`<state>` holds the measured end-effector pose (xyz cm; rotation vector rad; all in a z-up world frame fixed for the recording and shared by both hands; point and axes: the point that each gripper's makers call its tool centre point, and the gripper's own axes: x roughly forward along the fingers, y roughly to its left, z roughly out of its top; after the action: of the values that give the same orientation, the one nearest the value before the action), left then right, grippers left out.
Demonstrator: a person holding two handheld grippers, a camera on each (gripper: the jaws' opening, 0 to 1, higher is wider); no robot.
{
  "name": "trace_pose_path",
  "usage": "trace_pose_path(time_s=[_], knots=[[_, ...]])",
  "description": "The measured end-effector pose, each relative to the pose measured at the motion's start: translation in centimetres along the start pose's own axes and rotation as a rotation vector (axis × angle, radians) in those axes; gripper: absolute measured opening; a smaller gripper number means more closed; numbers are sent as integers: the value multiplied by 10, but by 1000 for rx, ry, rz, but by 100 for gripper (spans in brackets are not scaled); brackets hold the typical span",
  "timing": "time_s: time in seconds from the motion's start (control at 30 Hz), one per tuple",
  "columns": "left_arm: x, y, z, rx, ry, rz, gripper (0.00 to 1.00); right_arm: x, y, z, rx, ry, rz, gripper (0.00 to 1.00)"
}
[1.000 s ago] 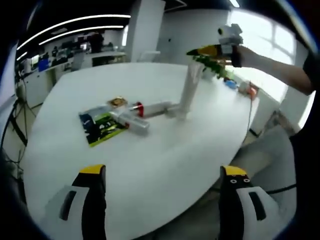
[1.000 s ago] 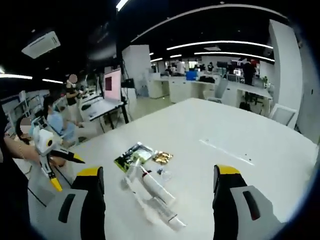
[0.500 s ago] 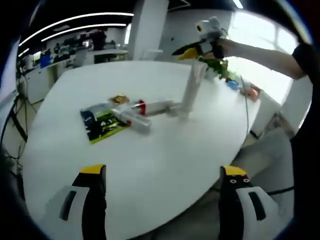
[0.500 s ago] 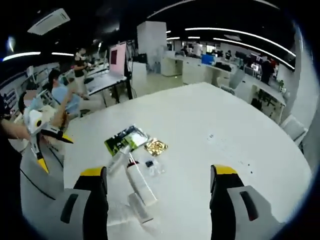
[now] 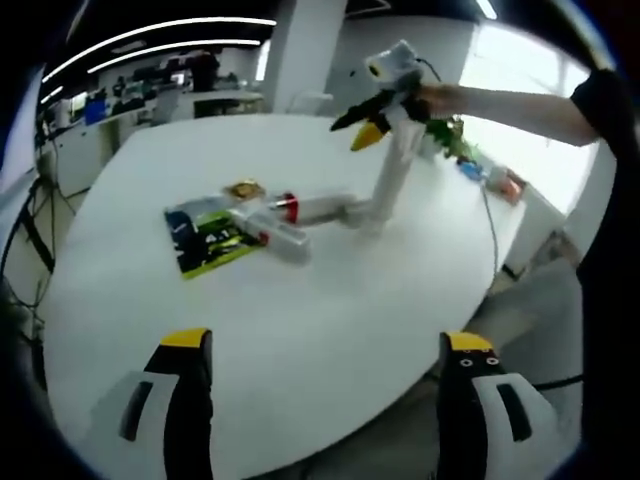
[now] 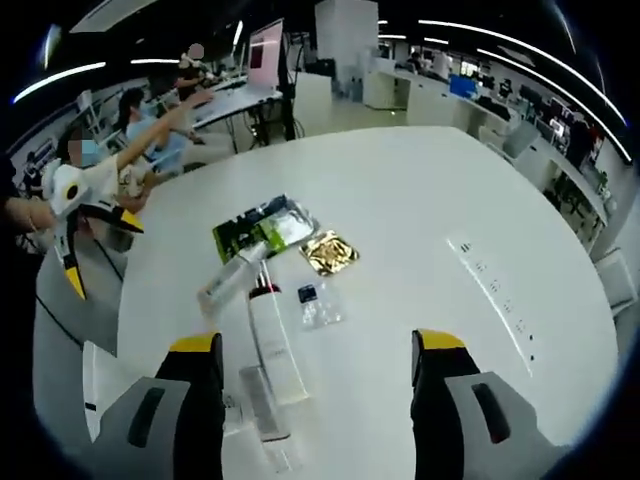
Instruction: Arrange the skincare products in the storage area until every visible bottle or jar stands upright without overlapping.
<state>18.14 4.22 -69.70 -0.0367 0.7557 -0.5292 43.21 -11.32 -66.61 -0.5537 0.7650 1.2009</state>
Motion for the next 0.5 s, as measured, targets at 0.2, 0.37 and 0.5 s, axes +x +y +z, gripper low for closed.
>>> trace_pose_path(time_s=[0.2,0.37,0.5], knots=[[1,0,-1,-8,16,2,86,20,5,-5,-38,43,44,75],[1,2,-2,-24,18,7,86,34,16,-10,-94,90,91,73],[2,5,-5,-30,21,11,86,43,23,-10,-105,94,130,72]])
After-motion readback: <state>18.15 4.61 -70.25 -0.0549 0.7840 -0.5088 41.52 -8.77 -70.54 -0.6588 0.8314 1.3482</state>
